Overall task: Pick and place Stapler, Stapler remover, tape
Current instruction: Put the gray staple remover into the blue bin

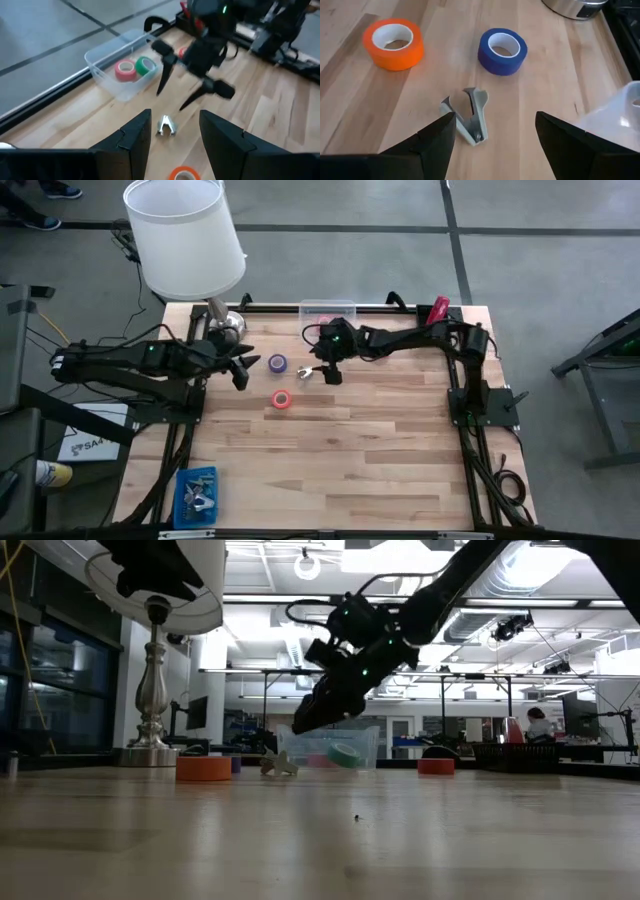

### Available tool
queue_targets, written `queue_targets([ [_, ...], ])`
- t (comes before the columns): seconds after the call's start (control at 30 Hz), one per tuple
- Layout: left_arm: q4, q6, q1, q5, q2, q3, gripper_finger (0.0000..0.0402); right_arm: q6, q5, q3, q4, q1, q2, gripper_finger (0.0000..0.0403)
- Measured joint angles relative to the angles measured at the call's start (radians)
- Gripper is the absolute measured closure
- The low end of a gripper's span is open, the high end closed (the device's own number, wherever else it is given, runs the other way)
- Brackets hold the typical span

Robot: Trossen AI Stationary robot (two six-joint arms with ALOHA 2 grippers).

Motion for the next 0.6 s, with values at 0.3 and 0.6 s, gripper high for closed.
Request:
queue_targets([
  [0.3, -0.028, 0.001, 0.0, 0.02, -0.043, -0.008, 0.0238, -0.001, -0.001, 0.0, 0.066, 0.027, 0.087, 0.0139],
  [0.6, -0.059, 0.001, 0.0, 0.051, -0.047, -0.008, 0.0238, -0.028, 0.006, 0.0, 0.066, 0.029, 0.126, 0.0139],
])
